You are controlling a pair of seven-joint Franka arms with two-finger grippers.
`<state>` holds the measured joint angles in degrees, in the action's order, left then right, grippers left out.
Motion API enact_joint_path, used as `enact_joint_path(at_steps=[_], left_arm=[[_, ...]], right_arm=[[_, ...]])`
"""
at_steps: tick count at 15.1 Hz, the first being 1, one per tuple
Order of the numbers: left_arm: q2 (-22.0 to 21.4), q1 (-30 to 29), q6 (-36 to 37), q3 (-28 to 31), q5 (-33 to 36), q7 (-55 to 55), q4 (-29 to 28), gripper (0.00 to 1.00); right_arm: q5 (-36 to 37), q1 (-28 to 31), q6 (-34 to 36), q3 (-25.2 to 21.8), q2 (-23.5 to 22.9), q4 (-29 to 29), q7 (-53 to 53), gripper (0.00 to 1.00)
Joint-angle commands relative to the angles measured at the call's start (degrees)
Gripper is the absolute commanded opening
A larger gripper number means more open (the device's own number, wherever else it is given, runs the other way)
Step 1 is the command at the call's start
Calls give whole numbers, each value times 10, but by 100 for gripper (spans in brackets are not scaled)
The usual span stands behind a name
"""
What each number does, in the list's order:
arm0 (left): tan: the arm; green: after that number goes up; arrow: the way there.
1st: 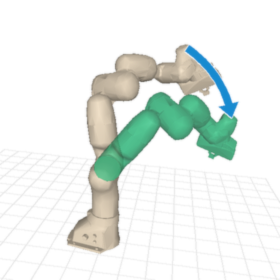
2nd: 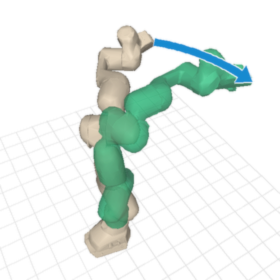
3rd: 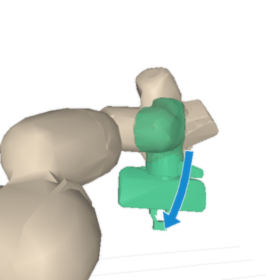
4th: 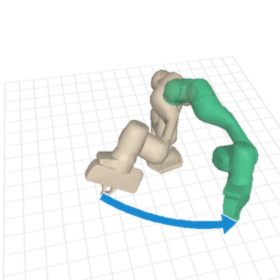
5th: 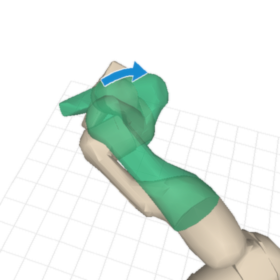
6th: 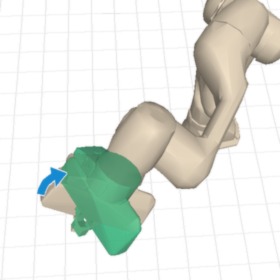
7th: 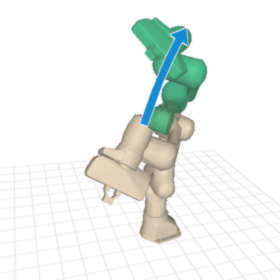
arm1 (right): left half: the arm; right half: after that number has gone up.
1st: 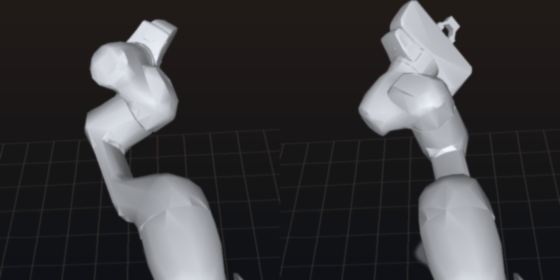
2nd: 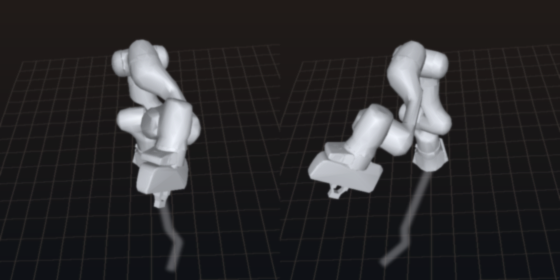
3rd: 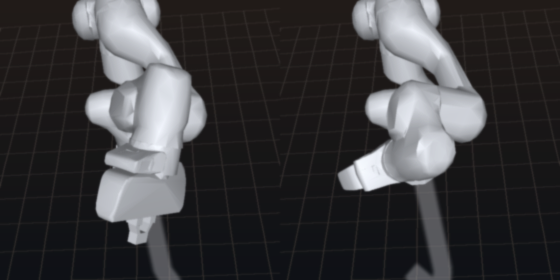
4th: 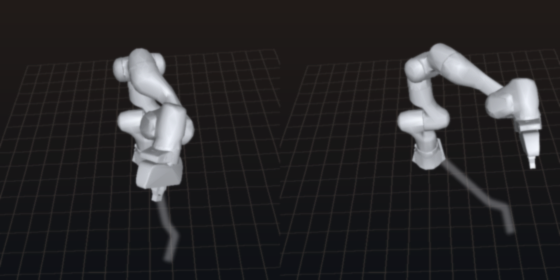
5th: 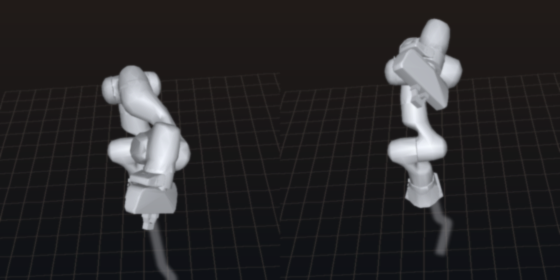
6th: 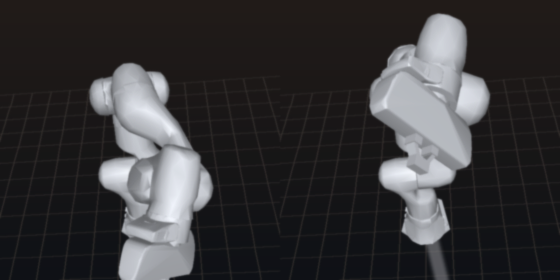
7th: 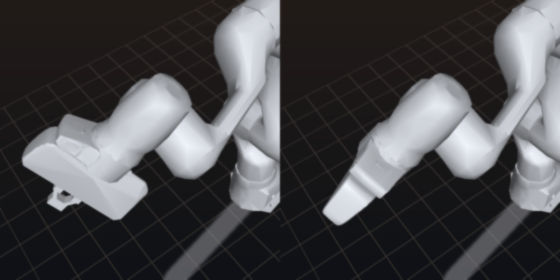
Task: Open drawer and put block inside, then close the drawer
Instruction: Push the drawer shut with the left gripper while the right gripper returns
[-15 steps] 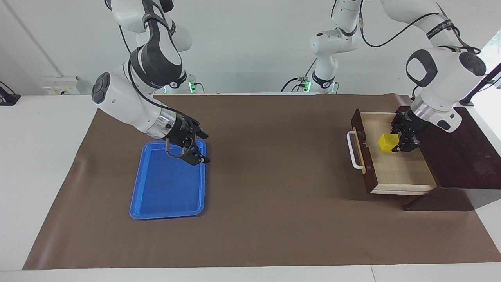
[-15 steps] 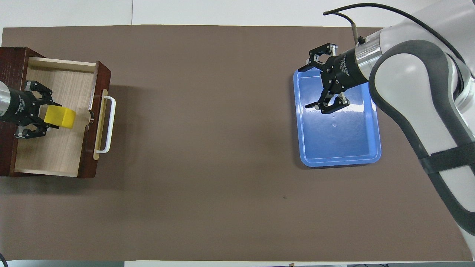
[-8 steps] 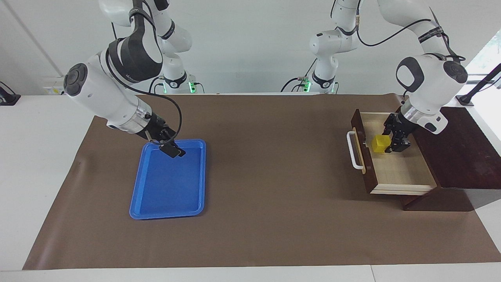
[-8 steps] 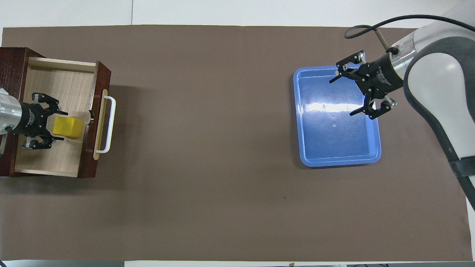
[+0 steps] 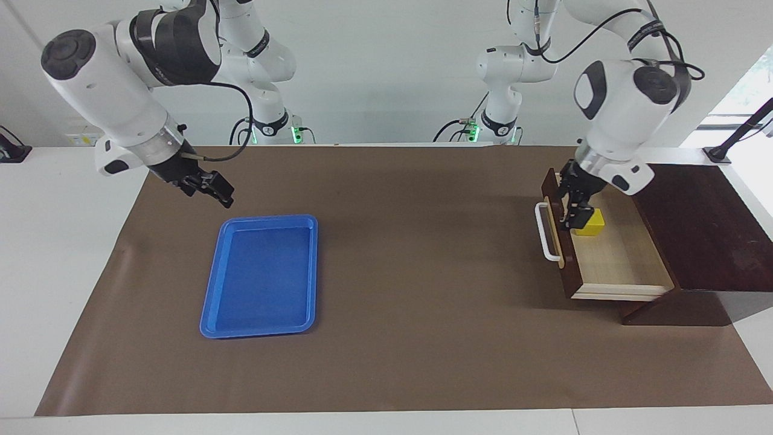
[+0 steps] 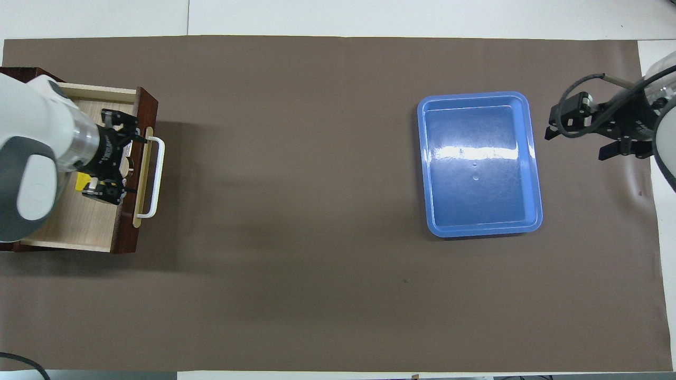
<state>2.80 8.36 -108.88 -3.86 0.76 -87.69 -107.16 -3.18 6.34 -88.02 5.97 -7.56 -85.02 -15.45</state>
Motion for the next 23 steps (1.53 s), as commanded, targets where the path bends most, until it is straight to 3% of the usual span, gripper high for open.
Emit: enact_joint_path(at_steps=[1, 5, 7, 11, 18, 23], left_arm=[[0, 3, -40, 10, 16, -21, -44, 100], [-1, -25, -82, 12, 53, -19, -79, 100], [5, -53, -85, 12, 68, -13, -70, 100], [12, -97, -91, 13, 85, -10, -52, 100], [16, -171, -124, 13, 93, 86, -47, 100], [17, -191, -123, 13, 93, 135, -45, 100]], right_arm=[[26, 26, -4, 6, 66, -48, 125, 100], [45, 39, -2, 6, 97, -52, 232, 100], [44, 39, 14, 5, 100, -59, 229, 100], [36, 48, -33, 4, 112, -102, 213, 100], [33, 51, -43, 5, 104, -107, 198, 100], [32, 53, -36, 5, 104, -106, 198, 100]])
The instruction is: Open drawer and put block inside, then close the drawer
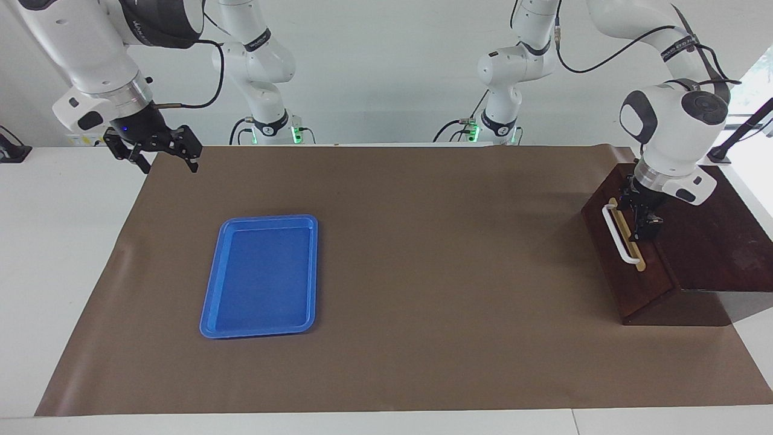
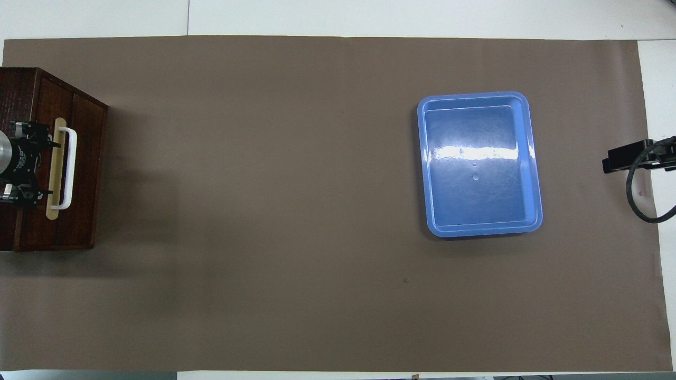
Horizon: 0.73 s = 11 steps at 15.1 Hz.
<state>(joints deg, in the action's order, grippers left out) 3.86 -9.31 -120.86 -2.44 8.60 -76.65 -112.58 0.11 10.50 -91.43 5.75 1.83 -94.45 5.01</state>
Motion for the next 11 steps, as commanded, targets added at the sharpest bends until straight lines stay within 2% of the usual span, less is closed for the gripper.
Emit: enact_joint_path(at_steps=[1, 4, 7, 9, 11], left_arm=[[6, -9, 11, -3, 14, 26, 18, 100], [-6, 38, 93, -5, 11, 61, 53, 100], [-62, 65, 153, -11, -24, 126, 54, 100], [-89, 69, 209, -12, -67, 253, 62, 100], [-89, 94, 247, -13, -73, 339, 81, 100]], right_arm=[[-1, 12, 1, 8, 12, -12, -7, 100], [-1, 9, 2, 8, 12, -12, -7, 100], [0, 6, 2, 9, 12, -12, -8, 100], [0, 5, 2, 11, 12, -11, -7, 100], [0, 2, 2, 14, 13, -11, -7, 100]])
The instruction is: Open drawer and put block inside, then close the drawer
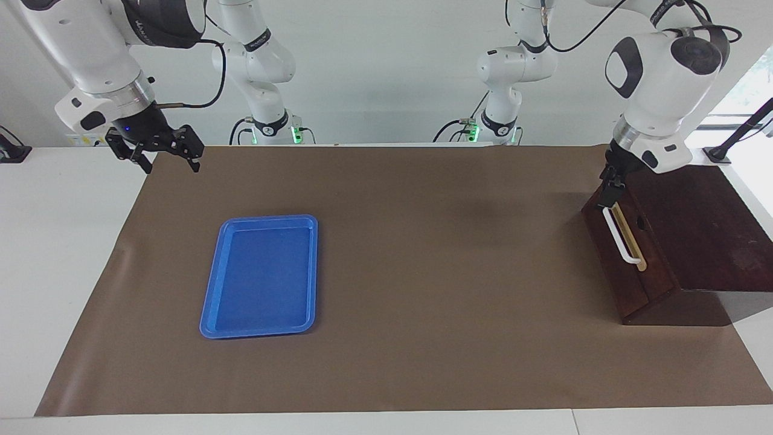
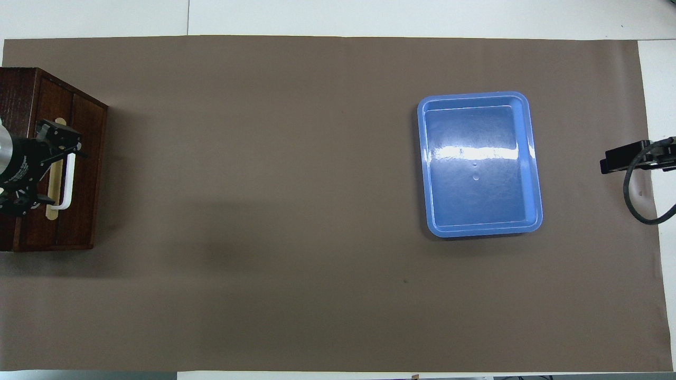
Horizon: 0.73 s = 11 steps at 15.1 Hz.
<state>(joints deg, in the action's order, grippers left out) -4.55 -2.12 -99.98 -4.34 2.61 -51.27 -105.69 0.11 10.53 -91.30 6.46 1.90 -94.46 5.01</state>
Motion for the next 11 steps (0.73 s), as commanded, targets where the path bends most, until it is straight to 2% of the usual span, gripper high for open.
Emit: enact_joint_path(at_steps=[1, 2, 3, 6, 8, 11], left_arm=[[-3, 29, 42, 6, -13, 117, 14, 100], [5, 26, 45, 6, -15, 144, 15, 100], [30, 30, 60, 8, -15, 169, 31, 100], [96, 30, 118, 1, -15, 285, 143, 100], [97, 29, 125, 0, -14, 366, 152, 100], [87, 29, 124, -11, -15, 384, 149, 100]], right_arm=[[0, 2, 1, 7, 13, -10, -7, 100], [0, 2, 1, 7, 12, -9, -7, 100], [0, 2, 1, 7, 12, -8, -6, 100], [0, 3, 0, 7, 11, -6, -5, 100], [0, 2, -2, 7, 11, -6, -5, 100], [0, 3, -4, 8, 10, -6, -5, 100]])
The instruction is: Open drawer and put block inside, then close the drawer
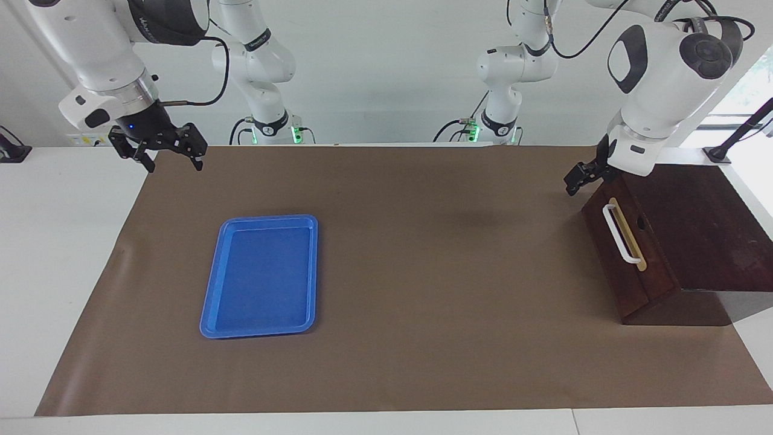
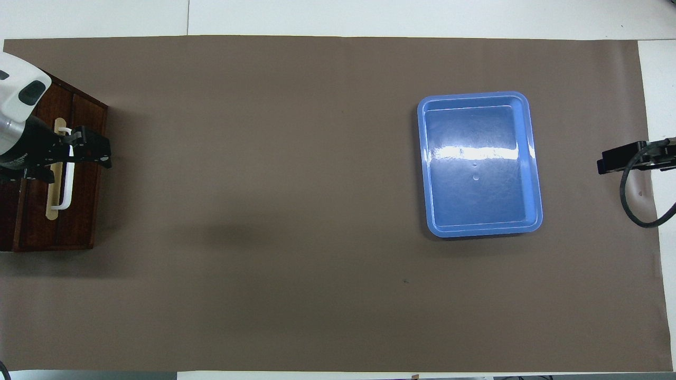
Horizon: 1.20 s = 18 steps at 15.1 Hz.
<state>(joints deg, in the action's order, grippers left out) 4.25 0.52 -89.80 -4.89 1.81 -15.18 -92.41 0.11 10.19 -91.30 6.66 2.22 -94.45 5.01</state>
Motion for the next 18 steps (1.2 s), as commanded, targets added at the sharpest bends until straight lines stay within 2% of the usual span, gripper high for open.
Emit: enact_joint_path(at_steps=[1, 11, 14, 18], left_arm=[[-5, 3, 23, -6, -7, 25, 14, 100], [-35, 18, 22, -1, -8, 54, -1, 100], [-34, 16, 43, 1, -19, 108, 10, 100], [-39, 11, 32, 11, -18, 187, 1, 100]], right_arm=[[0, 6, -4, 6, 7, -5, -5, 100], [0, 7, -4, 5, 7, -3, -6, 100], [0, 7, -4, 5, 7, -4, -5, 100], [0, 7, -2, 5, 7, -4, -4, 100]])
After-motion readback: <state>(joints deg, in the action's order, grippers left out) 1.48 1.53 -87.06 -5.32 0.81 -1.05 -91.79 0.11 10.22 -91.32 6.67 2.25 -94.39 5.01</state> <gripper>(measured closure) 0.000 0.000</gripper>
